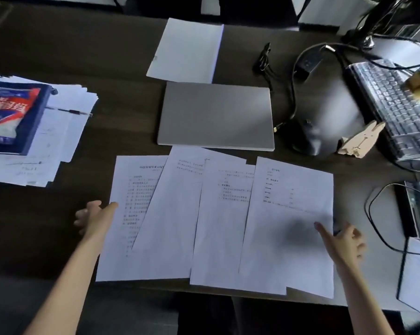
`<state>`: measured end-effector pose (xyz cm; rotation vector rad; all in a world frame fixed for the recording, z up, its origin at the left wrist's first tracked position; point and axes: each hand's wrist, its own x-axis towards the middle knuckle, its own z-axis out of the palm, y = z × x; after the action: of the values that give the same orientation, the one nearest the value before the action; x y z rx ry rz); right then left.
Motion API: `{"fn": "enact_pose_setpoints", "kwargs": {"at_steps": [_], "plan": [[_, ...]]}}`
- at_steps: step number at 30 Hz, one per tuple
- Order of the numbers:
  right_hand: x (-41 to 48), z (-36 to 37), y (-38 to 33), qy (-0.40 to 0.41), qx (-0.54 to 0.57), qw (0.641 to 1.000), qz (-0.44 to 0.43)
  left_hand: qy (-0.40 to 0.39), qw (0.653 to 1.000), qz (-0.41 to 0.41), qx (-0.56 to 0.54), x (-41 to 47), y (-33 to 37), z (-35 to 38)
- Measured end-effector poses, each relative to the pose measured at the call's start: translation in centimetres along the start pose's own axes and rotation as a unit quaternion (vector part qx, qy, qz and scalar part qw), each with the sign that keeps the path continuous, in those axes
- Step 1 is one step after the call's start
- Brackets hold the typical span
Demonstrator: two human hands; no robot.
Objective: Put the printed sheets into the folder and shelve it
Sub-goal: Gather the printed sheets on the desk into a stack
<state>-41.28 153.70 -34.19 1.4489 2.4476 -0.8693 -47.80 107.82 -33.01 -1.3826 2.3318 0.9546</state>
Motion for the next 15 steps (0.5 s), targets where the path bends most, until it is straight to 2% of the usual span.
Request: {"fn": "enact_pose_setpoints", "kwargs": {"at_steps": [7,15], "plan": [[-2.4,4.4,0.0,0.041,0.000,0.997,-0.069,0.026,0.999,0.001,0.025,-0.4,1.6,2.8],[-5.9,8.1,-2.2,0.027,-0.034,0.990,-0.134,-0.059,0.997,0.028,-0.045,-2.7,3.1,5.6]]}}
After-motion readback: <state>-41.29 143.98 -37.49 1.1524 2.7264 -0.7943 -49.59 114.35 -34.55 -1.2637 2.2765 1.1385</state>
